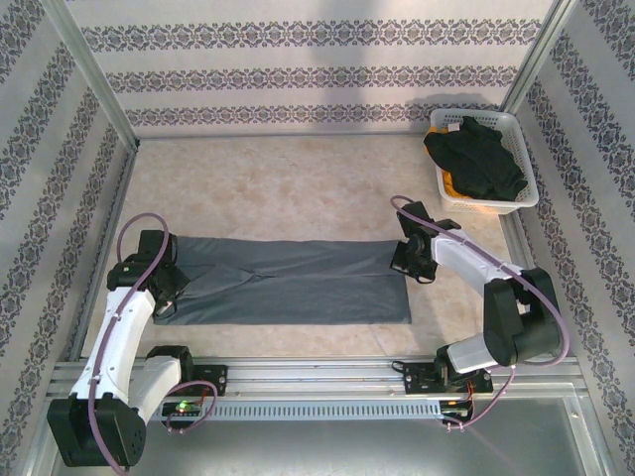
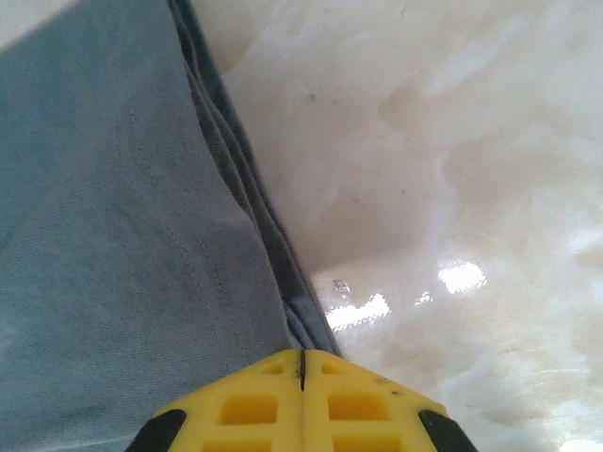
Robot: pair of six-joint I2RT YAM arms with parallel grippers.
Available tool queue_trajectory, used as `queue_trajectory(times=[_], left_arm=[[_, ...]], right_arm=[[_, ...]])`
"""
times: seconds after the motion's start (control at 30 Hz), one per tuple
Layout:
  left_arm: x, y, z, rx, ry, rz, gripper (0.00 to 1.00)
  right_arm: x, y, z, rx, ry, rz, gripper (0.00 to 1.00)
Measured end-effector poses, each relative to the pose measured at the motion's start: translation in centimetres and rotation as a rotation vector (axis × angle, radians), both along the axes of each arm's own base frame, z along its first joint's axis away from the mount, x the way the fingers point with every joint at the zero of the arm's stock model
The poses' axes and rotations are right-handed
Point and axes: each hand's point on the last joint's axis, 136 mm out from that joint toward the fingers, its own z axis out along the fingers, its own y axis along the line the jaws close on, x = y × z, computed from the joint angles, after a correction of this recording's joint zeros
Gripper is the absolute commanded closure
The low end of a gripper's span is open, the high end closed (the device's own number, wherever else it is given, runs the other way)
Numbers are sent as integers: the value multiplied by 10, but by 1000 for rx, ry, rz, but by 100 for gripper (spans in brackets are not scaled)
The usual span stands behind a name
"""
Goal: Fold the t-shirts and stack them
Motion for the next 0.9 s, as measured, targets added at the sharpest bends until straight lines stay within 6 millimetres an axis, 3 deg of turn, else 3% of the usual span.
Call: queue_trajectory(times=[0.17, 0.3, 0.67, 0.9], left_arm=[[-4, -6, -2, -40, 7, 15, 100], [-11, -11, -1, -76, 10, 35, 100], [-26, -20, 2, -131, 2, 74, 100], [-36, -22, -17, -141, 66, 78, 100]], right_arm=[[-3, 1, -8, -10, 32, 6, 100], [-4, 0, -12, -16, 45, 6, 86], [-3, -6, -4, -45, 23, 1, 84], [5, -5, 9, -38, -25, -1, 84]])
